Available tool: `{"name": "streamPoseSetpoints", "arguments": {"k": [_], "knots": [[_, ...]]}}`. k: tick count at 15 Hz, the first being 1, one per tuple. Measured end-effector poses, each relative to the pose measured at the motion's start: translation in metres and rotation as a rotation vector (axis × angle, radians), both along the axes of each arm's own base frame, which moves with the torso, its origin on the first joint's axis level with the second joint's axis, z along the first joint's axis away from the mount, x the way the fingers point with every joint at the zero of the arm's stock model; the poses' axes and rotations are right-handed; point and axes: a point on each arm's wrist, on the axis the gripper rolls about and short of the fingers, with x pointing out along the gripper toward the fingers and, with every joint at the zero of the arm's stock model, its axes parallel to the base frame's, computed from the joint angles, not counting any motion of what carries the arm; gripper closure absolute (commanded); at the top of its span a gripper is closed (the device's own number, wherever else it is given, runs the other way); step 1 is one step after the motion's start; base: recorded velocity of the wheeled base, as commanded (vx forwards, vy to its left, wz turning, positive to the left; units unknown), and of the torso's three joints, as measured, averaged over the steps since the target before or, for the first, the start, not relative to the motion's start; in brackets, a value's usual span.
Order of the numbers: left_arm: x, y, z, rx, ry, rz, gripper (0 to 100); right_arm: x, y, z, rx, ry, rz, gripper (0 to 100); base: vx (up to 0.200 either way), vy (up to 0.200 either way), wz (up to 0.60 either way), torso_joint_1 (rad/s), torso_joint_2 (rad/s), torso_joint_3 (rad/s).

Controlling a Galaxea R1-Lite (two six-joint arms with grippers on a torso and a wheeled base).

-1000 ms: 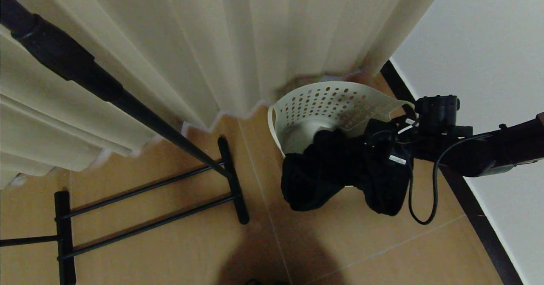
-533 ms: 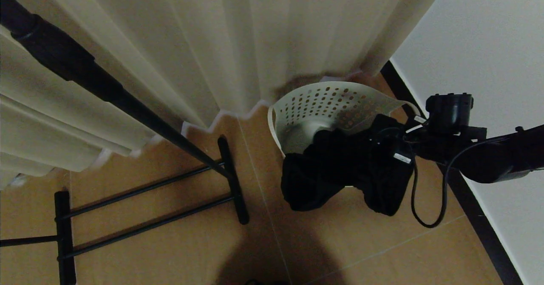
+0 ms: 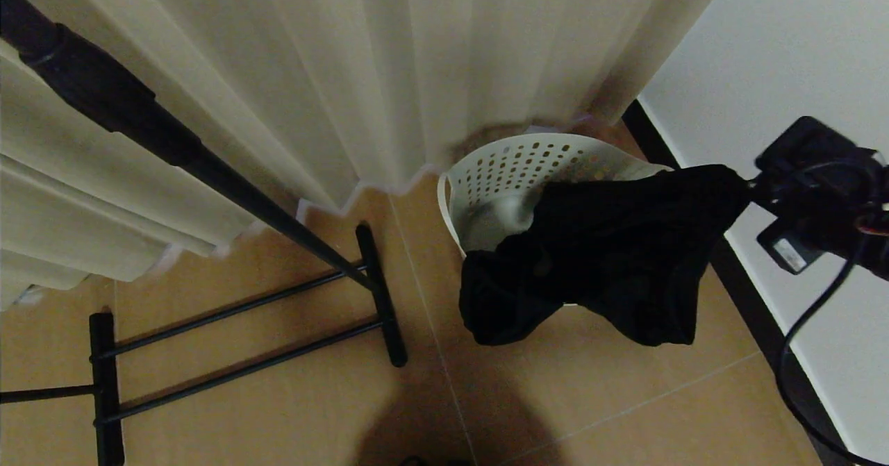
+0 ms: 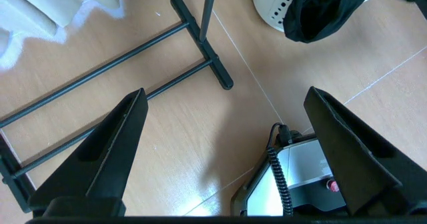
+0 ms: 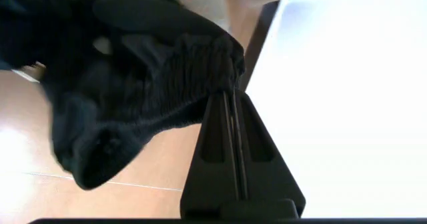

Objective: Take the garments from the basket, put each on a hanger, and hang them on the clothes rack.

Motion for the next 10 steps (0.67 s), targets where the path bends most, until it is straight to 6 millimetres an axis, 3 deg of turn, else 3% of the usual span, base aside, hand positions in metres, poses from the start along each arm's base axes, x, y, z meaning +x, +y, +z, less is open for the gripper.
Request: {"name": "streamPoseSetpoints", "arguments": {"k": [2,5,7,10], "knots": [[0.0,0.0,0.0,0.0,0.0,0.0,0,-0.044,-0.007,0.012,0.068,-0.017,0.002,100,0.0,0.0,0.0,0.0,0.0,0.0],[0.0,0.0,0.0,-0.006,0.002,0.001,0,-0.09,-0.016,0.018,0.204,-0.056,0.003,100,0.0,0.0,0.0,0.001,0.0,0.033],[0.0,0.0,0.0,-0.008,0.002,-0.001,0,-0.103,-0.019,0.013,0.223,-0.07,0.019,100,0.0,0.0,0.0,0.005,-0.01,0.137],[0.0,0.0,0.0,-0.006,0.002,-0.013,0,-0.107,-0.02,0.007,0.221,-0.057,0.024,100,0.0,0.0,0.0,0.098,-0.32,-0.03]]}}
